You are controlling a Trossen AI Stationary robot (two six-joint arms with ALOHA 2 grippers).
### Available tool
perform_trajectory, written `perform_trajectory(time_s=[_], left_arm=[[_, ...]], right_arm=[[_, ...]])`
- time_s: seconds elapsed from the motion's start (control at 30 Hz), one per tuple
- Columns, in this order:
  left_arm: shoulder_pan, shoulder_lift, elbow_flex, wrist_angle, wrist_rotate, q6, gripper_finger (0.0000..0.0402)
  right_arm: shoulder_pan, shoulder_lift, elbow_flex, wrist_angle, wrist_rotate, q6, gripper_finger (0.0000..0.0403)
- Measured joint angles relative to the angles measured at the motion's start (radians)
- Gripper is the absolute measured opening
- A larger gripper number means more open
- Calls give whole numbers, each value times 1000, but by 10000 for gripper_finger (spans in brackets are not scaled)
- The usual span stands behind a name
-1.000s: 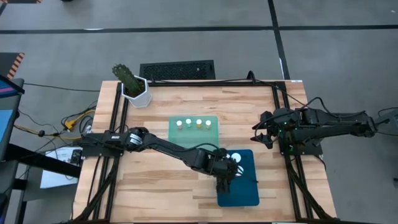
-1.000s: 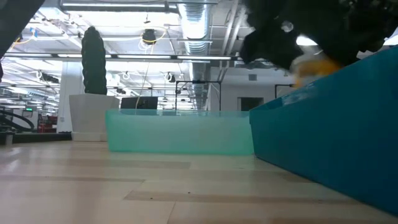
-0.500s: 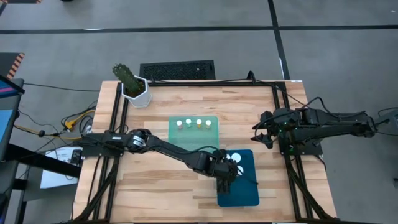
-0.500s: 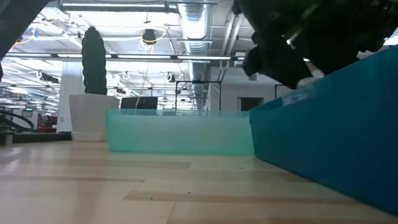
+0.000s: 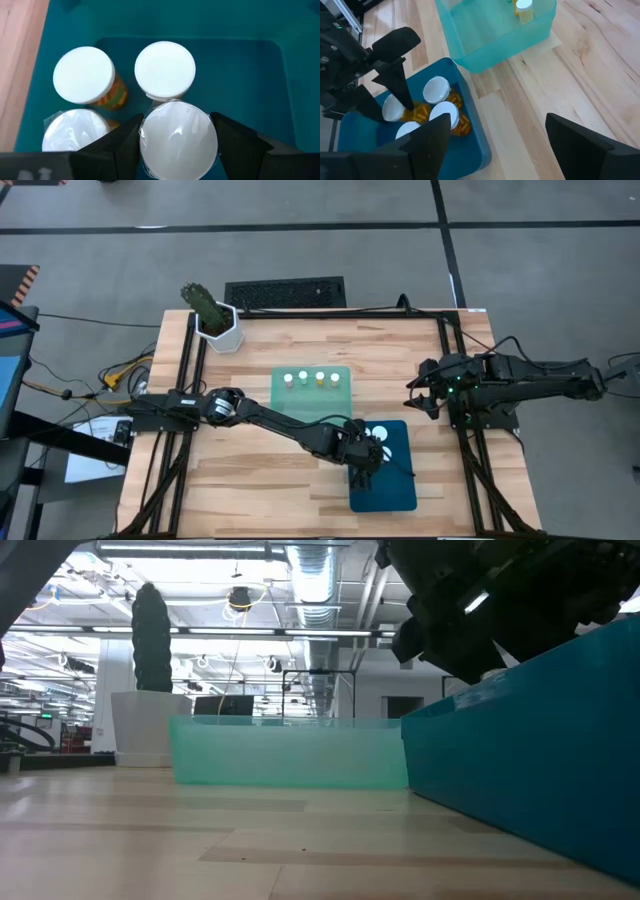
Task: Pick and place medicine bottles into bin by pill shape (circle, oval)
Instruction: Put the large orange pill bottle into the blue bin
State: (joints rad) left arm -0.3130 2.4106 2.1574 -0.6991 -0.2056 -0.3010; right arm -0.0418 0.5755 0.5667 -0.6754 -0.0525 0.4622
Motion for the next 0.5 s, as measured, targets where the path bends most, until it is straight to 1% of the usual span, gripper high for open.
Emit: perform_trajectory(time_s=[0.27,0.5], left_arm=[[0,0,0,0,-9,6,215],[0,0,0,-1,-18,9,238]], right_arm=[[0,0,0,0,0,-3,333],[0,0,0,0,0,-3,333]])
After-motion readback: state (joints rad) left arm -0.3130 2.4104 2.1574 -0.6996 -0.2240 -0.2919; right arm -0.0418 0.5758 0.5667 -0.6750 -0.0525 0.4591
